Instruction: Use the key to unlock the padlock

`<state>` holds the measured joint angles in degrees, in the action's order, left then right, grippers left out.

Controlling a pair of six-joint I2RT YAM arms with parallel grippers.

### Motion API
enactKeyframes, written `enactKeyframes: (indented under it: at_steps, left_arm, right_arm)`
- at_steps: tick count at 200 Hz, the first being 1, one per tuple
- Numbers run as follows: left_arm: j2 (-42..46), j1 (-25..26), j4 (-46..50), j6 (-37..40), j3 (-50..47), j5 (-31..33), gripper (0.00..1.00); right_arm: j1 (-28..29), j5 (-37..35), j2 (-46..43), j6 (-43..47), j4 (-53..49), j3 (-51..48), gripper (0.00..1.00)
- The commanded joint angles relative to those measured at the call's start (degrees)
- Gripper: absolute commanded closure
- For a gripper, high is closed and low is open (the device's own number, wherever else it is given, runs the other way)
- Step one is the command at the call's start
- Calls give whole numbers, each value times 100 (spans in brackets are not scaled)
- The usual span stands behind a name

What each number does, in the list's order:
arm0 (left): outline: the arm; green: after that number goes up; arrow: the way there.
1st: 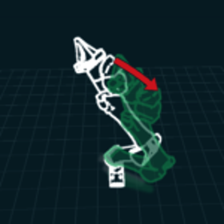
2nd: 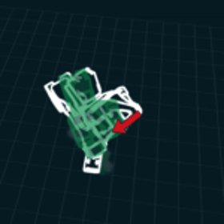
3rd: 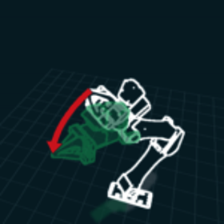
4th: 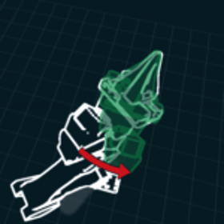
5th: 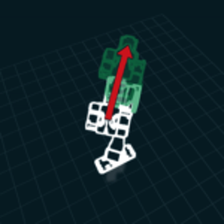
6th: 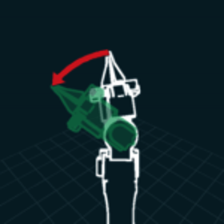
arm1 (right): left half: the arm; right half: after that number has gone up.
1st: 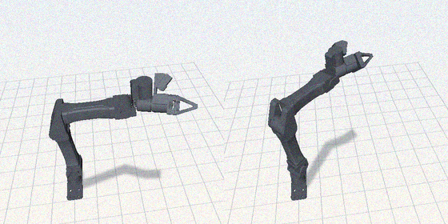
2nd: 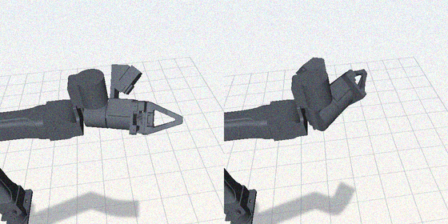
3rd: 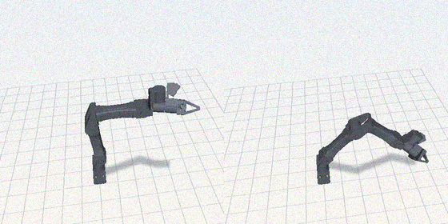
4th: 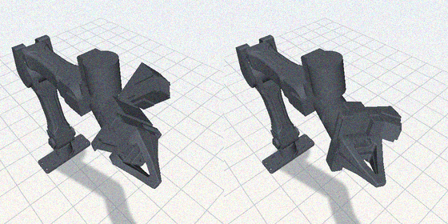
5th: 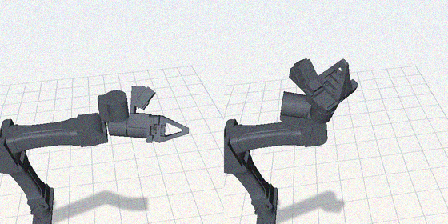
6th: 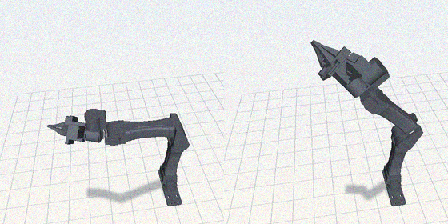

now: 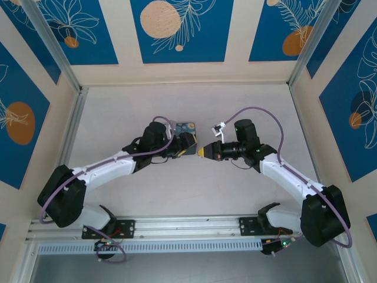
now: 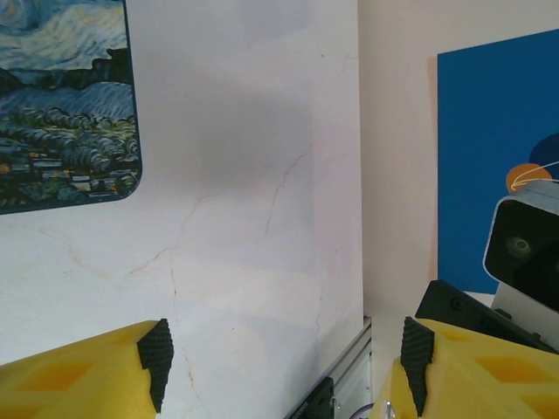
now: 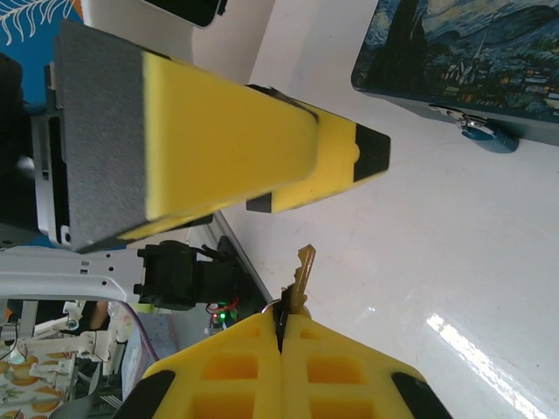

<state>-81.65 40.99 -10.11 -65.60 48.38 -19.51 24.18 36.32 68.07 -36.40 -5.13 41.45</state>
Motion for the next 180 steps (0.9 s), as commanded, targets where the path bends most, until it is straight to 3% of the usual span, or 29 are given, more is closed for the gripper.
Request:
enactKeyframes:
  at_steps: [1,98,180]
  left_arm:
    - [-126,108,-193,-31,246,-99,31]
    - [-413,410,-272,-35,369,-77,51]
    - [-424,458,-219,13,374,-51,89]
  right_arm:
    - [-8,183,63,61,48,-24,100]
    - [-10,78,193,107,47,-34,100]
    - [-51,7,224,98,54,-67,100]
